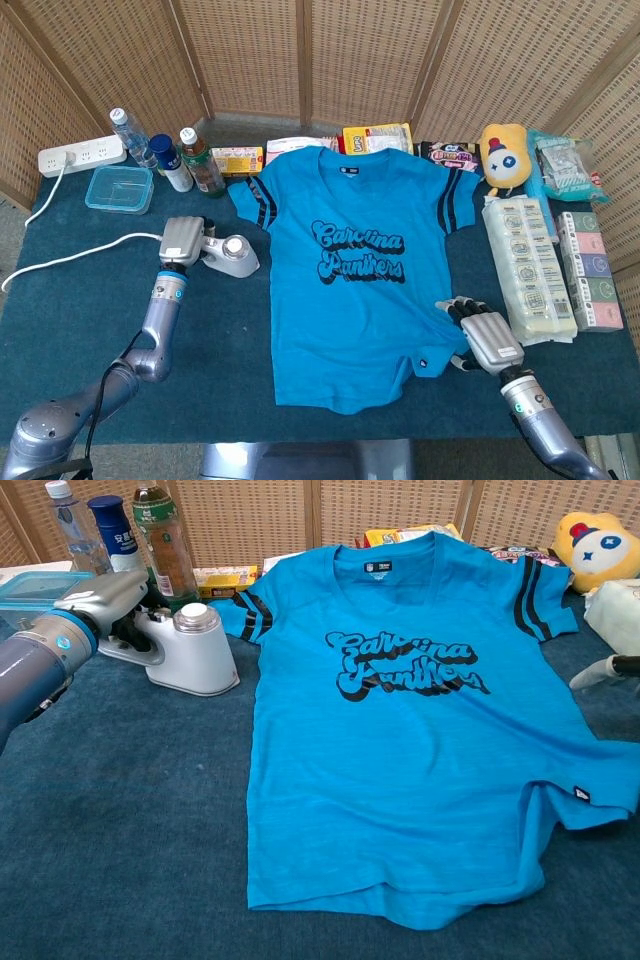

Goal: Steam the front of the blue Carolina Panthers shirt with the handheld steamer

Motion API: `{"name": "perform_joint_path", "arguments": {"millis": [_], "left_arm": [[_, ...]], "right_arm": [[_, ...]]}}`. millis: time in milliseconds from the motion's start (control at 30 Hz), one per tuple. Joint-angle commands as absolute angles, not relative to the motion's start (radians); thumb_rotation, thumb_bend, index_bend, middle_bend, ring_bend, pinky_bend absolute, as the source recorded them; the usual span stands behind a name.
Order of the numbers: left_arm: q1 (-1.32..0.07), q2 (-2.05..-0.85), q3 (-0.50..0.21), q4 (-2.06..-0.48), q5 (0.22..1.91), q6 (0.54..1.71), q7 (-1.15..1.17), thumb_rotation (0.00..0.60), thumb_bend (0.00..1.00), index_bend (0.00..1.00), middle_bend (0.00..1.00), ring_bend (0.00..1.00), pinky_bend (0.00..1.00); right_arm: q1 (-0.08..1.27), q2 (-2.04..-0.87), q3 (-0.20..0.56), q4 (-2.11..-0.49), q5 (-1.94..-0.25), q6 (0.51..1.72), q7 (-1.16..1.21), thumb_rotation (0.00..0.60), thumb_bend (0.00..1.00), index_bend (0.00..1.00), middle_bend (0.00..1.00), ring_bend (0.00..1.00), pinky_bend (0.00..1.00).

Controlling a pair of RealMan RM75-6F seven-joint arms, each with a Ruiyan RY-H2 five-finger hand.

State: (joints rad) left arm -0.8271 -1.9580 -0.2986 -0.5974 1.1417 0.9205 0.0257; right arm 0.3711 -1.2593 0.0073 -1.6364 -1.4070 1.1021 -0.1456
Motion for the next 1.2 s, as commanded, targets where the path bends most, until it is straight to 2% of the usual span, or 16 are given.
{"name": "perform_joint_path", "arguments": {"millis": [33, 200, 367, 667, 900, 1200], "left_arm": [[-0.834, -1.970, -0.304, -0.584, 1.142, 0.915, 0.019, 0.600, 0.38, 0.70, 0.75, 0.69, 0.70], [-0.838, -1.984, -0.305, -0.568, 1.148, 0.912, 0.010, 0.600, 0.36, 0.70, 0.74, 0.64, 0.67], [-0.837, -1.986, -0.298, -0.573, 1.165, 0.920, -0.009, 0.600, 0.35, 0.68, 0.66, 0.55, 0.63], [-0.829, -1.974, -0.290, -0.602, 1.185, 0.930, -0.016, 0.600, 0.33, 0.49, 0.50, 0.38, 0.50], [-0.826, -1.973, -0.289, -0.606, 1.184, 0.922, -0.004, 0.600, 0.30, 0.25, 0.30, 0.18, 0.33], [-0.822, -1.964, -0.289, -0.610, 1.192, 0.926, 0.001, 0.600, 0.29, 0.06, 0.15, 0.07, 0.23]], "right_arm": [[0.369, -1.257, 0.008, -1.638, -1.406, 1.106, -0.147, 0.600, 0.24, 0.16, 0.19, 0.14, 0.19], [0.362, -1.247, 0.012, -1.643, -1.409, 1.123, -0.141, 0.600, 0.24, 0.14, 0.15, 0.10, 0.15], [0.354, -1.236, 0.016, -1.646, -1.415, 1.143, -0.130, 0.600, 0.24, 0.13, 0.15, 0.09, 0.13], [0.343, -1.211, 0.018, -1.663, -1.429, 1.165, -0.114, 0.600, 0.25, 0.13, 0.15, 0.09, 0.13], [0.342, -1.208, 0.017, -1.666, -1.430, 1.162, -0.113, 0.600, 0.25, 0.13, 0.15, 0.09, 0.13], [0.345, -1.207, 0.023, -1.668, -1.424, 1.156, -0.114, 0.600, 0.25, 0.13, 0.15, 0.09, 0.13]]}}
